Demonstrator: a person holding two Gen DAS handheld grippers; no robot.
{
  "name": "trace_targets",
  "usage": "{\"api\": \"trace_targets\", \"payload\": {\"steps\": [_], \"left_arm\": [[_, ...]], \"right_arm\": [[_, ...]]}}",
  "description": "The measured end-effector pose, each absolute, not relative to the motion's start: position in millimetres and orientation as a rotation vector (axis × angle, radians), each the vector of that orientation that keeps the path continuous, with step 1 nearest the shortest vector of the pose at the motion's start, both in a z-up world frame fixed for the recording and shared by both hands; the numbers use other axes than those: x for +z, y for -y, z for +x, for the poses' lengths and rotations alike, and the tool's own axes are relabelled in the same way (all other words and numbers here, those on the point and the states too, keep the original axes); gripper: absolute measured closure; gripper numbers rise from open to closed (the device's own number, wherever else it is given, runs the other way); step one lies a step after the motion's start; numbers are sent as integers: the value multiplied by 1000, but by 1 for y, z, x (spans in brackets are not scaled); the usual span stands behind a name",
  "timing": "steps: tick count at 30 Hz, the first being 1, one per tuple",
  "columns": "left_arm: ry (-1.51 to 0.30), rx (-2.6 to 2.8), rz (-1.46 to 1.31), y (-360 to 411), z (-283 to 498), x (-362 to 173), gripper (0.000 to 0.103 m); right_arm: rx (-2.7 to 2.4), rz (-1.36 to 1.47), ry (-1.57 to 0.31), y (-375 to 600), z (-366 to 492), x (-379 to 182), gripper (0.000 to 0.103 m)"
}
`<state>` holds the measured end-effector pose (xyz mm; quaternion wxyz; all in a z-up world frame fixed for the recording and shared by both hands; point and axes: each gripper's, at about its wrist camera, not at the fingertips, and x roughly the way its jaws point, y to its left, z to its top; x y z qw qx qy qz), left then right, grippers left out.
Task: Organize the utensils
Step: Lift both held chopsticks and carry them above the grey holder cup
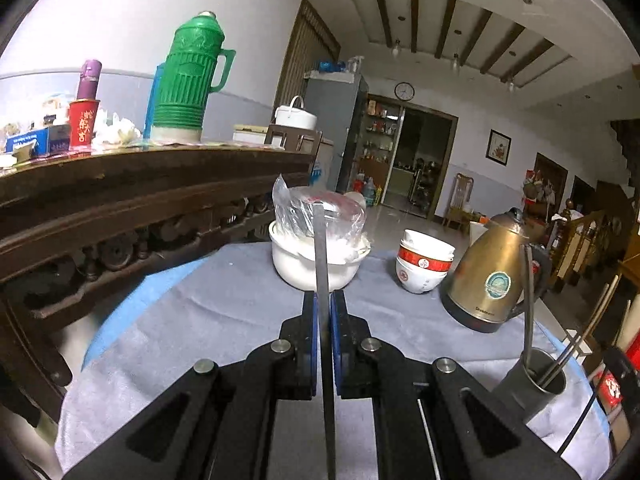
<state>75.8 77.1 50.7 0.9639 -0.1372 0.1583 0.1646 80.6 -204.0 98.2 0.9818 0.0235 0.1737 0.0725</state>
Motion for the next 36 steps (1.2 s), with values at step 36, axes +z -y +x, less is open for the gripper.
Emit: {"api": "trace_targets", "payload": {"steps": [36], "left_arm": [[-311, 134, -372, -82, -25, 94, 95]], "right_arm": [[219, 151, -282, 257, -24, 154, 97]]}}
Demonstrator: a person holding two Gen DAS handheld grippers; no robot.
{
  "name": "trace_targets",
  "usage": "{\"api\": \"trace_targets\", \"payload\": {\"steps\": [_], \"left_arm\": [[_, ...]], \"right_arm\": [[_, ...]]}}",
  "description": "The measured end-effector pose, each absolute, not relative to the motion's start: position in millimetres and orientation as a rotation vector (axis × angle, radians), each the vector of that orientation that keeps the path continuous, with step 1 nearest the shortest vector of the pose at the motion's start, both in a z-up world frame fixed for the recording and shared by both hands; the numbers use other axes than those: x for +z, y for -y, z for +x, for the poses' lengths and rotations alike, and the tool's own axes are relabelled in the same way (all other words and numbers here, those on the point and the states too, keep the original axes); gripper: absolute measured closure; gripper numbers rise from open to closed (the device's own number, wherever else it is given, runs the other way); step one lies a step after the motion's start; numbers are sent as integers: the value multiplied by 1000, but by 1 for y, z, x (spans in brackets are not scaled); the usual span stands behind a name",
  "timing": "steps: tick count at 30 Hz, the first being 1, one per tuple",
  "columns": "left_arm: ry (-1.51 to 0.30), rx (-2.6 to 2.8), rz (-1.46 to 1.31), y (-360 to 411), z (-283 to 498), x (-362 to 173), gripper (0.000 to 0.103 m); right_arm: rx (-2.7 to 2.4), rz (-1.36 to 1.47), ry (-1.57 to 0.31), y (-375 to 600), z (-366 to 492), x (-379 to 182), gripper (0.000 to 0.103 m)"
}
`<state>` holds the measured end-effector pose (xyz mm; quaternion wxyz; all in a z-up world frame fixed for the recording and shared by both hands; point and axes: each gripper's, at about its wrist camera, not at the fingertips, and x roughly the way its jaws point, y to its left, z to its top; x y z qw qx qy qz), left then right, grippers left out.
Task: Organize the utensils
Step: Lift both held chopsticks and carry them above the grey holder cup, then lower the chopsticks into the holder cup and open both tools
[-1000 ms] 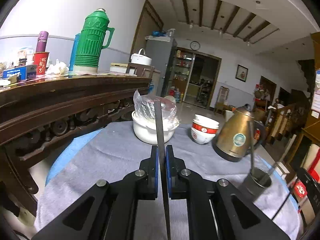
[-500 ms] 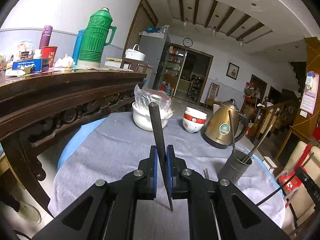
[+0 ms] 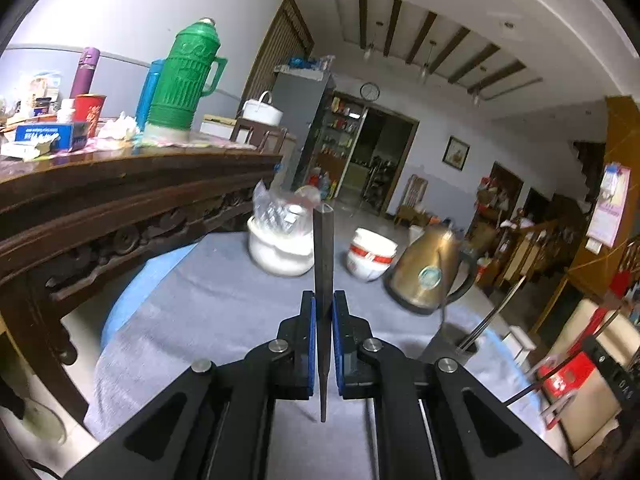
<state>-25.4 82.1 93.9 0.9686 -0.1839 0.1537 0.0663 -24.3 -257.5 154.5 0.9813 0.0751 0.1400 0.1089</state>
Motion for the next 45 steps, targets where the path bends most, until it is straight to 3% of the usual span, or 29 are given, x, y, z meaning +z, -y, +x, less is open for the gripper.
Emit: {"api": "trace_targets", "payload": {"steps": [18, 45], "left_arm": [[-235, -122, -547, -39, 49, 167, 95], [-498, -162, -392, 27, 157, 107, 95]], "right_arm": [[190, 215, -94, 266, 26, 223, 97], [185, 201, -450, 263, 125, 149, 96]]}}
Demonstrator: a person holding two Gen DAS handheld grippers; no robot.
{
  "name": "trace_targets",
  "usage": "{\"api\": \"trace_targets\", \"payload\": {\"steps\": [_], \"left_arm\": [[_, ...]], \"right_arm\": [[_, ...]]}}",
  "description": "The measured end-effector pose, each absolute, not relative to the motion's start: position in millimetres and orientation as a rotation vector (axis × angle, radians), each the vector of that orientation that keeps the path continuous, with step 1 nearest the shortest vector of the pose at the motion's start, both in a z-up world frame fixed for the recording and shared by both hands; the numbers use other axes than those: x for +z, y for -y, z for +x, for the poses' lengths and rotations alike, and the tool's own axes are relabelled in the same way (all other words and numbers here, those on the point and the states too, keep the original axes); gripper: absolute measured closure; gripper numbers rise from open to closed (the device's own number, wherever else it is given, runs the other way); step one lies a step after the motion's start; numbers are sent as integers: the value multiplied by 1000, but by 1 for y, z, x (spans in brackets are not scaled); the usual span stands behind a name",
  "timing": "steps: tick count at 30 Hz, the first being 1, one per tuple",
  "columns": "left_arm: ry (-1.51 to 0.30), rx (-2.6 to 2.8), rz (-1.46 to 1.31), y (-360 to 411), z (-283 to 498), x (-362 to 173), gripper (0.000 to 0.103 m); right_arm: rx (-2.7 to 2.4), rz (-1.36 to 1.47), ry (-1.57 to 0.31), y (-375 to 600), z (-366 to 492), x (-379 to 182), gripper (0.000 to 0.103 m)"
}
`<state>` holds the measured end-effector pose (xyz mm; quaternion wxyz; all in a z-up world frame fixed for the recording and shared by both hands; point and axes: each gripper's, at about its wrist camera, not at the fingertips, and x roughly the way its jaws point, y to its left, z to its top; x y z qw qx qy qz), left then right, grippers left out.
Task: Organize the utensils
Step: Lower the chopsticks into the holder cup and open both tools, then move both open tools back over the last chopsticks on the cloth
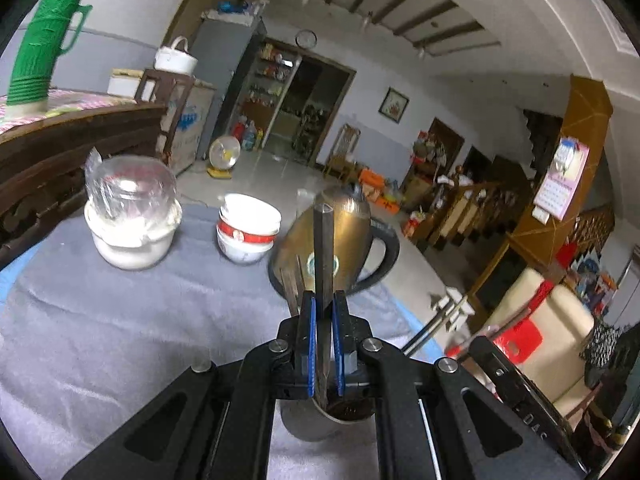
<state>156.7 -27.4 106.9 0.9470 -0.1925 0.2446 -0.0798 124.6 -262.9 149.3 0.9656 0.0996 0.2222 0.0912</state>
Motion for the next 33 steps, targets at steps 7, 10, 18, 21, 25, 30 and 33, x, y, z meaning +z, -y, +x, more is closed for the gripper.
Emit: {"api": "trace_targets", "payload": {"steps": [7, 10, 18, 21, 25, 30, 33], "left_arm": [[-494, -141, -448, 7, 136, 117, 43], [-392, -82, -437, -12, 106, 134, 32], [-404, 50, -342, -53, 53, 105, 22], [-516, 95, -276, -60, 46, 68, 22], [-662, 153, -222, -67, 39, 19, 22], [-773, 199, -187, -73, 38, -18, 22], [-810, 221, -174, -74, 40, -26, 22]], "right_arm": [[115, 200, -466, 270, 116, 163, 55], [99, 214, -357, 278, 92, 181, 17], [138, 189, -414, 272, 54, 164, 17], [168, 143, -550, 256, 55, 123, 17], [210, 87, -728, 236, 55, 70, 17], [228, 53, -864, 223, 56, 23, 17], [230, 34, -892, 220, 55, 11, 17]]}}
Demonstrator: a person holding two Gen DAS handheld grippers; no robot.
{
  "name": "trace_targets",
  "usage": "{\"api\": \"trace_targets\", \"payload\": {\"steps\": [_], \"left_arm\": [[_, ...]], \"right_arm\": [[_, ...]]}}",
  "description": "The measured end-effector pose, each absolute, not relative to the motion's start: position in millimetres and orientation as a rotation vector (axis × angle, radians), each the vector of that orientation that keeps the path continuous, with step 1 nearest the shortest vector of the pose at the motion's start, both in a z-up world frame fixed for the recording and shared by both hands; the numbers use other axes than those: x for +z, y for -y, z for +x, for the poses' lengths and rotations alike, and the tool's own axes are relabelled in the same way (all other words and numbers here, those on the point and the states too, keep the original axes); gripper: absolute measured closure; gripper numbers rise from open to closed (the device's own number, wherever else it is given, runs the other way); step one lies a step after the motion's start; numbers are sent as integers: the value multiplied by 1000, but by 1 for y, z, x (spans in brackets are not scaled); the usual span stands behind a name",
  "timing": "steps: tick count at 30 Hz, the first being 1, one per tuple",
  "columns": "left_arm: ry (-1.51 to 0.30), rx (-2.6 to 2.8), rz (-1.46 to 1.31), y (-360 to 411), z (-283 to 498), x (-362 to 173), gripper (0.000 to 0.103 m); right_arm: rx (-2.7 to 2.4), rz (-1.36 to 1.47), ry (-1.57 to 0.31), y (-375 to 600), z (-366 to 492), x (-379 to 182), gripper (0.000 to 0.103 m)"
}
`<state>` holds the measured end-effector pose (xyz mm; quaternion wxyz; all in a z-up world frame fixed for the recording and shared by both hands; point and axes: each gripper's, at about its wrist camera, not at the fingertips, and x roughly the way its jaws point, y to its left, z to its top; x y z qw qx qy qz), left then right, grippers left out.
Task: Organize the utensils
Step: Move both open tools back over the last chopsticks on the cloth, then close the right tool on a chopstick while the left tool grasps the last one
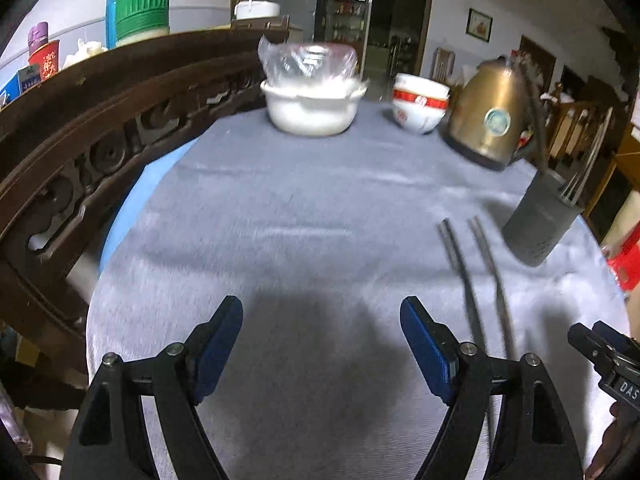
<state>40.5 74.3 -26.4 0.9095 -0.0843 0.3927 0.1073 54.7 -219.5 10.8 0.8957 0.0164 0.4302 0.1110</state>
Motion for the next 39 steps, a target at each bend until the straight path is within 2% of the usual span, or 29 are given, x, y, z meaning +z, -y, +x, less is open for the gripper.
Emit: {"api": "trace_targets", "payload": {"steps": [17, 27, 29, 31, 33, 36, 39], "left_arm": [[-973, 223, -157, -70, 55, -65, 22], [-951, 242, -146, -72, 50, -69, 21], [-955, 240, -160, -74, 49, -68, 21], [-960, 237, -185, -78, 49, -67, 21], [-964, 239, -204, -81, 49, -66, 21], [-963, 240, -228, -84, 50, -64, 21], [-966, 218, -243, -78, 54, -60, 21]], "right_arm": [[206, -15, -993, 212, 61, -18, 17], [317, 1, -1004, 182, 93, 7, 19], [340, 7, -1017, 171, 104, 6, 26], [350, 7, -1056, 161, 113, 0, 56], [353, -3, -1106, 151, 120, -12, 63], [344, -44, -1099, 143, 118, -18, 63], [360, -61, -1118, 145, 117, -19, 86]]}}
